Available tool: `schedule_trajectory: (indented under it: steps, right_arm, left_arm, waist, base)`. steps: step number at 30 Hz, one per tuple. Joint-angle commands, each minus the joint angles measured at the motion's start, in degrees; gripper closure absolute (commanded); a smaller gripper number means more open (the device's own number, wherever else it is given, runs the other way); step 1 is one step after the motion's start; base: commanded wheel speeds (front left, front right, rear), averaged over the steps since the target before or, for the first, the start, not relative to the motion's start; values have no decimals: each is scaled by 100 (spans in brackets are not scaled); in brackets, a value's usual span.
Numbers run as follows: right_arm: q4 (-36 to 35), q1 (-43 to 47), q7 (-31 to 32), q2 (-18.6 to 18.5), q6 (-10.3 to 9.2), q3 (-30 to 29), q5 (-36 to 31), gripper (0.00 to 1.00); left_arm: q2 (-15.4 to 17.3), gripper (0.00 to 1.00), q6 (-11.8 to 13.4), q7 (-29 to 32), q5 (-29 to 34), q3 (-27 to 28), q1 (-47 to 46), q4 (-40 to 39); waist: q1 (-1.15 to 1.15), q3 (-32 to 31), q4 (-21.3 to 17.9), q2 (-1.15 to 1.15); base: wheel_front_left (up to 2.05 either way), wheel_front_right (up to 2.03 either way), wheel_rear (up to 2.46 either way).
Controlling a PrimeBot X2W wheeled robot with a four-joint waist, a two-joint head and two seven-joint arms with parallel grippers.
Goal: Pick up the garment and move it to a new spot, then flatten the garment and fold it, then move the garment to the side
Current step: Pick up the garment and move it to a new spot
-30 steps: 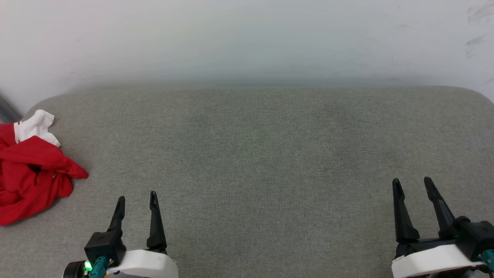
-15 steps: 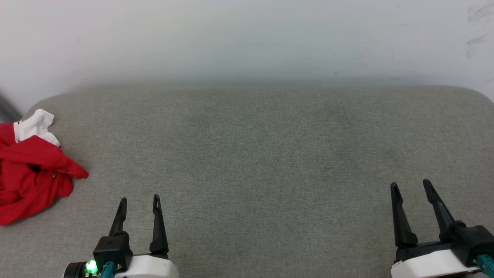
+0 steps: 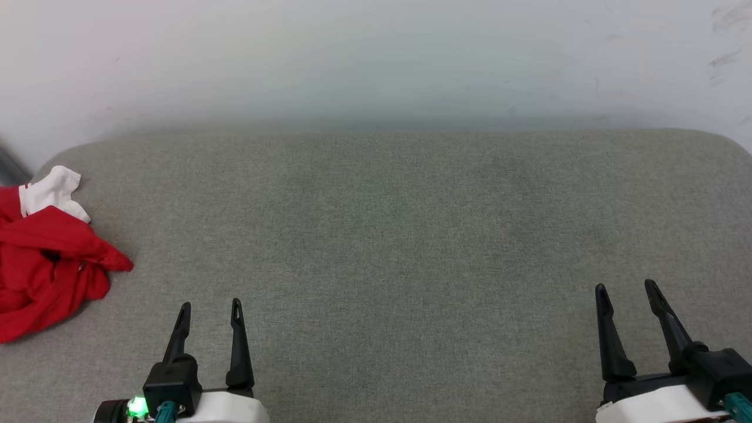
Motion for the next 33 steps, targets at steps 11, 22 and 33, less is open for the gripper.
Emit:
schedule_trajectory:
  steps: [11,22,33]
  right_arm:
    - [43,47,-14,-1,-2,-22,168,0]
    - [31,29,-14,-1,-2,-16,185,0]
    - [-68,90,-13,0,-2,39,145,0]
  left_arm:
    - [-15,0,-54,-16,-78,34,32,42]
    - [-15,0,-8,-16,-120,3,-48,51]
    - [-13,0,44,-16,-119,64,-121,54]
  waist:
    - [0,45,6,0]
    - [0,98,57,0]
    - [0,126,657,0]
  base:
    - [0,0,0]
    - [0,0,0]
    - [0,0,0]
